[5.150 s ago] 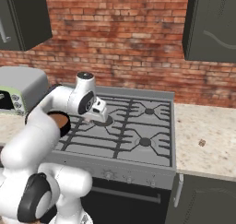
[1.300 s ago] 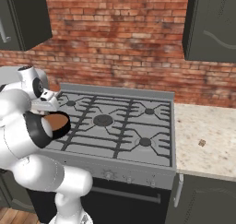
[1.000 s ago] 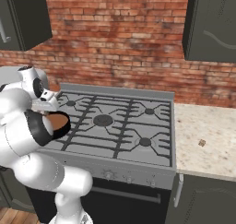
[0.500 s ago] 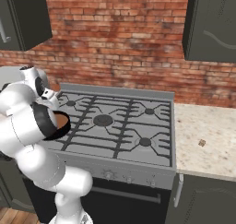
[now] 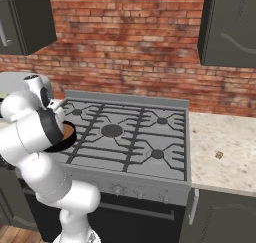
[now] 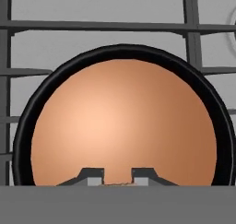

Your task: Pick up the sugar cube(s) and place them in the saucepan with hot chocolate.

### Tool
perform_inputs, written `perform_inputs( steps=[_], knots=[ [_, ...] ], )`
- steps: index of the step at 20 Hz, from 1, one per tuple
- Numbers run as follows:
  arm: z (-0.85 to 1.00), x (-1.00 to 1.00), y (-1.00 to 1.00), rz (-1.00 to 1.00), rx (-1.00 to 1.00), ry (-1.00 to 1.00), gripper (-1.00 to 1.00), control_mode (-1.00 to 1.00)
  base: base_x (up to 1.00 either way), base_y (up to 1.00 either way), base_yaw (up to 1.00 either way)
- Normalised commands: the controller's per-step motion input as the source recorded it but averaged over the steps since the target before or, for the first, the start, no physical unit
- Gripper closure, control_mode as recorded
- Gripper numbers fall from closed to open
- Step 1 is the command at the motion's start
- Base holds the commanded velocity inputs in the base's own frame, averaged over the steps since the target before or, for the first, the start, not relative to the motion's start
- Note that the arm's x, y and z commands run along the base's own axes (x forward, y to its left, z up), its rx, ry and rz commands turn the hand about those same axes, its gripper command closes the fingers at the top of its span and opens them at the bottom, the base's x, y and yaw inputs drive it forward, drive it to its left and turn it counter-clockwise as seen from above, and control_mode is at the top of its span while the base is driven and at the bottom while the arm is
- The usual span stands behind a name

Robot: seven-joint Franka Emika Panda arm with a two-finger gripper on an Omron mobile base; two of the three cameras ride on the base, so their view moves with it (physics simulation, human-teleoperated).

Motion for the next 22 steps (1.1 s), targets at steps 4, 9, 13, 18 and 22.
perform_inputs(
  steps=[4, 9, 13, 18, 22],
  knots=[
    [-0.03, -0.03, -0.02, 0.00, 0.00, 0.00, 1.00, -1.00, 0.00, 0.00, 0.00],
    [0.00, -0.17, 0.00, 0.00, 0.00, 0.00, -1.00, -1.00, 0.00, 0.00, 0.00],
    [0.00, -0.17, 0.00, 0.00, 0.00, 0.00, -1.00, -1.00, 0.00, 0.00, 0.00],
    [0.18, -0.18, 0.00, 0.00, 0.00, 0.00, -1.00, -1.00, 0.00, 0.00, 0.00],
    [0.29, -0.05, 0.00, 0.00, 0.00, 0.00, -1.00, -1.00, 0.00, 0.00, 0.00]
  ],
)
